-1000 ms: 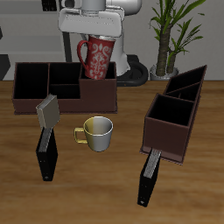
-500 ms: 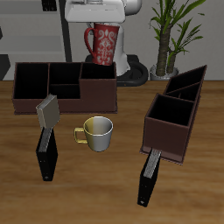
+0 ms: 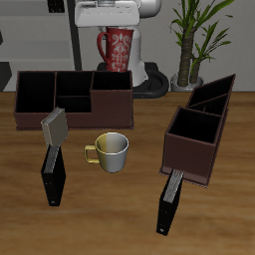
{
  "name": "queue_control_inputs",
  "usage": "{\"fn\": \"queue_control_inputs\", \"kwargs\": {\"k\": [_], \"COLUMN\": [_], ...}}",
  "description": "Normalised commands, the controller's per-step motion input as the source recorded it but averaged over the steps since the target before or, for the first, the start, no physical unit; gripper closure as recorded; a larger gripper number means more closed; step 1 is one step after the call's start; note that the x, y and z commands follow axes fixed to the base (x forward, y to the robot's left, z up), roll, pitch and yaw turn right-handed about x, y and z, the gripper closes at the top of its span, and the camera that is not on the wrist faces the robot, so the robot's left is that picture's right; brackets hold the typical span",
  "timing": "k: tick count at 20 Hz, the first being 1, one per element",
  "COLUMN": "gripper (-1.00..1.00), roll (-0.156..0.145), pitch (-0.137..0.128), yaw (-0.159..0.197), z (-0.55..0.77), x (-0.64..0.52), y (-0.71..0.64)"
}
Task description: Place the red mug into the back desk caddy's right compartment
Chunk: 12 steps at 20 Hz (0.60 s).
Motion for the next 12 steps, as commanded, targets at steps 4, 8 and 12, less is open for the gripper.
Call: {"fn": "queue_control_inputs", "kwargs": {"k": [4, 8, 12], "gripper": [1.0, 1.0, 1.0], "roll": [-0.009, -0.021, -0.023], "pitch": [0.07, 0.051, 0.011], "yaw": [0.044, 0.041, 0.007], "z": [-0.22, -0.19, -0.06], "x": [-0.22, -0.21, -0.22], "y": [-0.25, -0.23, -0.13]}}
